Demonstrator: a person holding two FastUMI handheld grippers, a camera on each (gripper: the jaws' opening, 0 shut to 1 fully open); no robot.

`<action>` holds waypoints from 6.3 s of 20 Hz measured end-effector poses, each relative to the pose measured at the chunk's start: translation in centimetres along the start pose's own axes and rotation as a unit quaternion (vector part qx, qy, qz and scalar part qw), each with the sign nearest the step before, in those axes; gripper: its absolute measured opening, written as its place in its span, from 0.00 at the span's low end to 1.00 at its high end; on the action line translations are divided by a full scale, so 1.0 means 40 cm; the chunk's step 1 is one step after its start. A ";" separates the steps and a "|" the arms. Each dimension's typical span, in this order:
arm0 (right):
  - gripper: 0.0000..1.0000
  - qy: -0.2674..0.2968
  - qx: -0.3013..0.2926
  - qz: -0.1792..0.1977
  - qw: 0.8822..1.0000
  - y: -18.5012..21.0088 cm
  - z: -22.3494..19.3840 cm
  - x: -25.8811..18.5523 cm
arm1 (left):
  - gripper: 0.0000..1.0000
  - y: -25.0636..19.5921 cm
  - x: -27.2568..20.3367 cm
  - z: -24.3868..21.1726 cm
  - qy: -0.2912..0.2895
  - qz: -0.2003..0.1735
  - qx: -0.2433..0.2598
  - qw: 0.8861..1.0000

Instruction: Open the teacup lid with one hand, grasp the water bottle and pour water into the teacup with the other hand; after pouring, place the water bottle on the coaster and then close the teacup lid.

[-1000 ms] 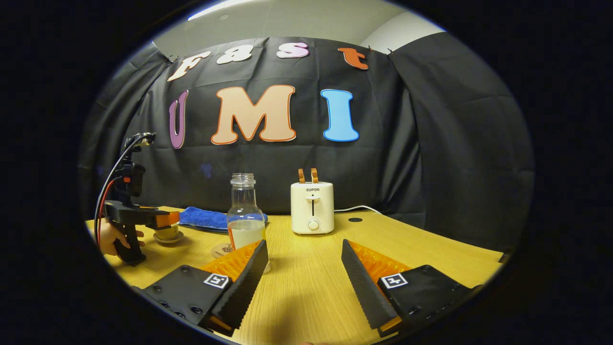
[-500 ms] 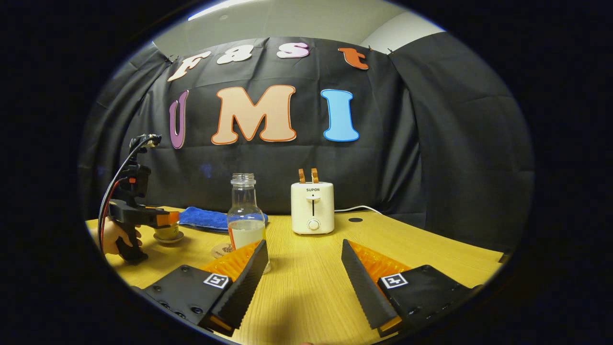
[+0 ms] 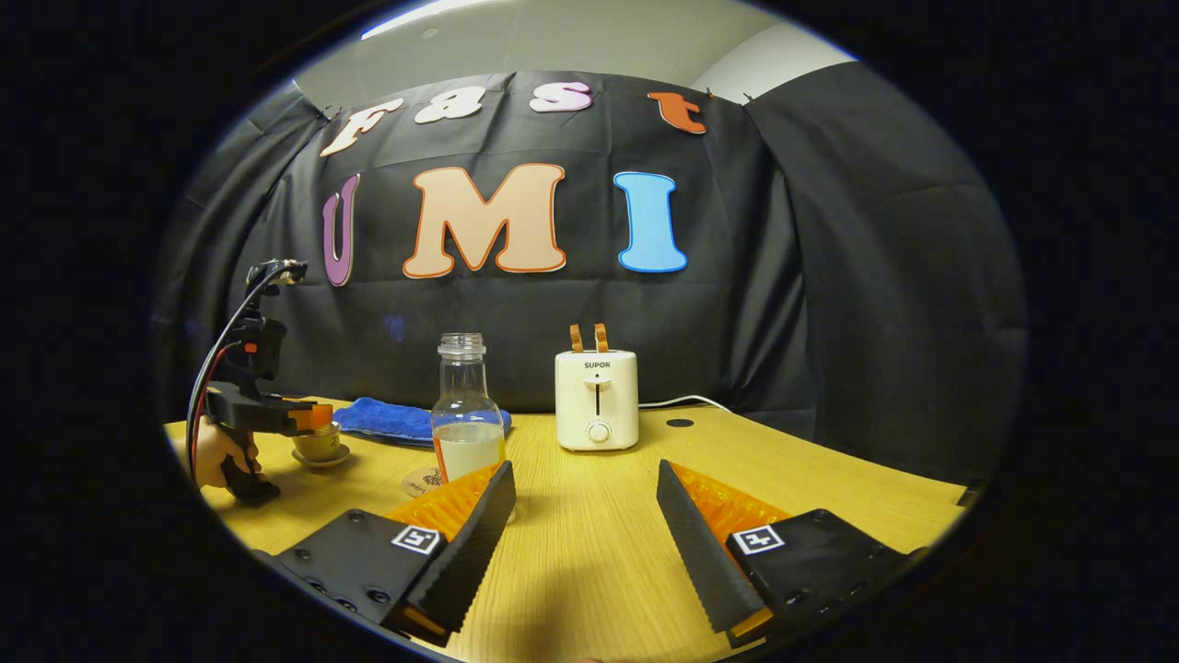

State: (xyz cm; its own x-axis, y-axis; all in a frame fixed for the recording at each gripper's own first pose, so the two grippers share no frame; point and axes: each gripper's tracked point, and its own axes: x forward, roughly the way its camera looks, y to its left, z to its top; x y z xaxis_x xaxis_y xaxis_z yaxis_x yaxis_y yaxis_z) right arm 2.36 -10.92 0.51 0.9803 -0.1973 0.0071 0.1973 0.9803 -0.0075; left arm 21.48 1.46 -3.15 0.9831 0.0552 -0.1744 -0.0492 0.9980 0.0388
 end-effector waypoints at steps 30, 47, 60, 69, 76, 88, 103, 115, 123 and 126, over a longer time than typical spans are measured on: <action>0.98 0.007 0.004 0.069 0.998 0.267 -0.019 0.155 | 0.21 0.286 -0.483 -0.029 -0.086 0.069 -0.032 0.993; 0.73 0.010 0.001 0.032 0.999 0.309 -0.026 0.290 | 0.21 0.282 -0.482 -0.030 -0.085 0.067 -0.032 0.994; 0.72 -0.043 -0.378 0.101 0.919 0.614 0.031 0.280 | 0.21 0.314 -0.465 -0.033 -0.085 0.060 -0.032 0.994; 0.71 -0.078 -0.675 0.134 0.721 0.742 -0.080 0.264 | 0.22 0.365 -0.454 -0.036 -0.083 0.067 -0.034 0.994; 0.72 -0.103 -0.760 0.140 0.626 0.756 -0.112 0.249 | 0.21 0.365 -0.455 -0.037 -0.083 0.065 -0.036 0.994; 0.71 -0.139 -0.820 0.133 0.540 0.763 -0.144 0.230 | 0.21 0.365 -0.456 -0.036 -0.083 0.061 -0.035 0.994; 0.70 -0.163 -0.858 0.126 0.470 0.784 -0.120 0.228 | 0.22 0.365 -0.455 -0.037 -0.083 0.061 -0.035 0.994; 0.72 -0.167 -0.862 0.130 0.461 0.801 -0.134 0.225 | 0.23 0.366 -0.454 -0.037 -0.084 0.061 -0.035 0.994; 0.70 -0.109 -0.798 0.161 0.570 0.781 -0.161 0.225 | 0.21 0.365 -0.454 -0.035 -0.084 0.060 -0.034 0.994; 0.69 -0.053 -0.709 0.191 0.677 0.771 -0.166 0.226 | 0.21 0.365 -0.453 -0.037 -0.084 0.060 -0.033 0.994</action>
State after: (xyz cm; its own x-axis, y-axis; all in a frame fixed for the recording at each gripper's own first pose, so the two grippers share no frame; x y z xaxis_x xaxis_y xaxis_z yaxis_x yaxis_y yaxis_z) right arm 17.33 17.48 -6.30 0.9703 0.1430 -0.1949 -0.1898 -0.0487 -0.9806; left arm 2.70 15.08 -0.87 0.9847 0.1743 -0.0045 -0.1743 0.9846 -0.0161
